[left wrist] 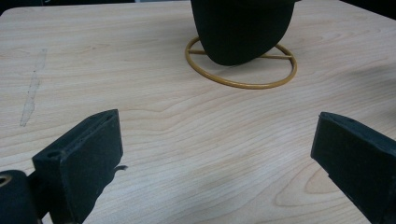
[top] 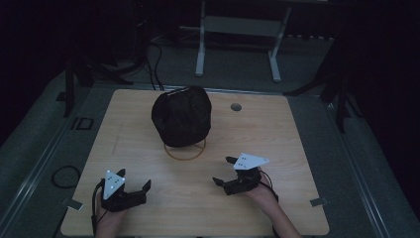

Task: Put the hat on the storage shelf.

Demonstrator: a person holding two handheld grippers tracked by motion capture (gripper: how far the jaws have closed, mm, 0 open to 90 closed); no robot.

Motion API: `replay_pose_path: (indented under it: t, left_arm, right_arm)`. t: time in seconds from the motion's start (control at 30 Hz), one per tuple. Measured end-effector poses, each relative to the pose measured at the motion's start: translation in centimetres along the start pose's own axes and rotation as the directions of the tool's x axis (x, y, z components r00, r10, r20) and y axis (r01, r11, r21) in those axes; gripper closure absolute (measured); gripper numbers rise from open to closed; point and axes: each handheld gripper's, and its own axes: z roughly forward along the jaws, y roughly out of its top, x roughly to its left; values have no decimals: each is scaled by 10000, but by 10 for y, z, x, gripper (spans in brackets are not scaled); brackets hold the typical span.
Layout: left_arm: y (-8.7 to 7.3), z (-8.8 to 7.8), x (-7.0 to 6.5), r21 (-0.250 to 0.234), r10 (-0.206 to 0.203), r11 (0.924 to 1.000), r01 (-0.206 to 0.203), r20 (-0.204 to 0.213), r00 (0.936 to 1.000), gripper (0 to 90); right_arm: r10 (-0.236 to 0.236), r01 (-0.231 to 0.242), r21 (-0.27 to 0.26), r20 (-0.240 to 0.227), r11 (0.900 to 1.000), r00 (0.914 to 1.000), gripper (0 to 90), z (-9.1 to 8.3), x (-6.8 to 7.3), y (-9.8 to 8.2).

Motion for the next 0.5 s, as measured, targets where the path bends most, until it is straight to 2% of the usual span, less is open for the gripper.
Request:
replay_pose_path:
  t: [0.07, 0.27, 0.5]
  left_arm:
    - [0, 0, 0, 26, 3, 10000, -3, -20, 10000, 29]
    - [0, 0, -1, 62, 16, 10000, -16, -26, 10000, 29]
    - [0, 0, -1, 71, 25, 10000, -25, -54, 10000, 29]
  right_arm:
    - [-54, 54, -4, -164, 10000, 9998, 127, -1, 0, -5]
    - [-44, 51, 282, -250, 9996, 9997, 127, -3, -1, -19]
    - [37, -30, 540, -139, 9985, 9999, 127, -7, -4, -31]
